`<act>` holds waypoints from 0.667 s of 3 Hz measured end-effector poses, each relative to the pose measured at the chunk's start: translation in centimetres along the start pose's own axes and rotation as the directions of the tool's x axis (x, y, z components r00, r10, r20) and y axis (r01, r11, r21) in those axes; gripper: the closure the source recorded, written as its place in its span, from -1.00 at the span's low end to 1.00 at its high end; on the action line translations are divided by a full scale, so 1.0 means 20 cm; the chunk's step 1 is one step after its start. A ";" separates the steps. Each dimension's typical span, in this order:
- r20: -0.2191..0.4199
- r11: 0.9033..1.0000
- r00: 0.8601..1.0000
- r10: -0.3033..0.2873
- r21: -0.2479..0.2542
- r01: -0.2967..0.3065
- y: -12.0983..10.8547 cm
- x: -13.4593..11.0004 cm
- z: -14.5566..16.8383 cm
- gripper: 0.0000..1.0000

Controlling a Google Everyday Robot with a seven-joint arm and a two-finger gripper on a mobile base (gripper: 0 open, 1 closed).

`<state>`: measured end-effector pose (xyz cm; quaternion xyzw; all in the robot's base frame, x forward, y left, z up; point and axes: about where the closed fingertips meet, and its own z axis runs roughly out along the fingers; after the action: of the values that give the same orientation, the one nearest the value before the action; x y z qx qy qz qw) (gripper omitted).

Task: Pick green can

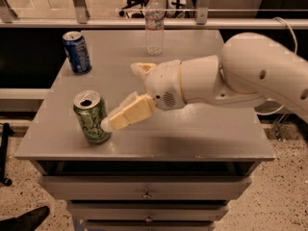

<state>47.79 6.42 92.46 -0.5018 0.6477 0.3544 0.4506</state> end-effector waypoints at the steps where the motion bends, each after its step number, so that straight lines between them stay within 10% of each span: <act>1: 0.058 1.000 0.998 -0.003 -0.015 0.004 0.03 0.02 0.13 -1.00; 2: 0.105 1.000 0.994 -0.004 -0.026 0.006 0.06 0.06 0.26 -1.00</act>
Offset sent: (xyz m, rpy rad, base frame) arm -0.0003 0.0675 -0.0506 0.1613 -0.0319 0.0289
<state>47.59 10.99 89.57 -0.4900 0.6170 0.3877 0.4784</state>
